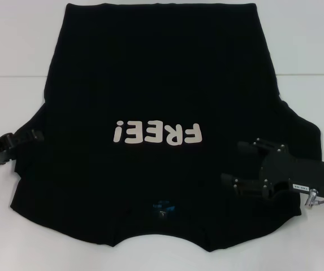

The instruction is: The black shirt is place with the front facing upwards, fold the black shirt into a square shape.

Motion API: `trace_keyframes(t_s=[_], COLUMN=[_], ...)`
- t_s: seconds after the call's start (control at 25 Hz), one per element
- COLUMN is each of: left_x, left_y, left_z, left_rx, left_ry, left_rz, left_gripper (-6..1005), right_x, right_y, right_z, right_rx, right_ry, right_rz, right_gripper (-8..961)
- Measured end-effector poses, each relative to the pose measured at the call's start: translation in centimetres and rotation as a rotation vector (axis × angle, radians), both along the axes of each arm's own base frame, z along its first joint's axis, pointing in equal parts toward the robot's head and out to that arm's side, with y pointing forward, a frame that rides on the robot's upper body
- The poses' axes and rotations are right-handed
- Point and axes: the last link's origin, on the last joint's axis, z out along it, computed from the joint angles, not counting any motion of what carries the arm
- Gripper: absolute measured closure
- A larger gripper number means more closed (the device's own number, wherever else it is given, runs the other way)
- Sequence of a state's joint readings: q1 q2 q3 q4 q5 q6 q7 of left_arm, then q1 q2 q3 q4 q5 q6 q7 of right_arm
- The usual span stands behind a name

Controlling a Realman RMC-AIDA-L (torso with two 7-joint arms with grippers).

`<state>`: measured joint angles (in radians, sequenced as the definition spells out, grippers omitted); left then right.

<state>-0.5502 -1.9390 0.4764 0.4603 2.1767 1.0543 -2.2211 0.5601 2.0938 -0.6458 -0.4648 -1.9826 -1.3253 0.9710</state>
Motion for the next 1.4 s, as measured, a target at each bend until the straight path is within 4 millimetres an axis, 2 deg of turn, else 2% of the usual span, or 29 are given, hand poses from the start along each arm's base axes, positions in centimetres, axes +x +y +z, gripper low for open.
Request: trace_keyframes(t_s=[0.8,1.24,1.4], left_x=[-0.40,-0.37,-0.33], left_y=[0.20,0.27,0.30], left_z=[-0.38,-0.38,-0.39], left_rx=[-0.014,-0.016,-0.019], left_ry=[0.065,0.075,0.079], left_rz=[0.006,-0.001,-0.004], left_gripper=[126,519,772], right_x=[-0.15,-0.18,-0.15], right_y=[-0.27,-0.35,-0.32], right_z=[0.04,0.02,0.04], right_rx=[-0.009,-0.012,-0.010], right_ry=[0.015,0.021,0.019], right_rz=[0.009,0.010,0.009], right_gripper=[54,56,56])
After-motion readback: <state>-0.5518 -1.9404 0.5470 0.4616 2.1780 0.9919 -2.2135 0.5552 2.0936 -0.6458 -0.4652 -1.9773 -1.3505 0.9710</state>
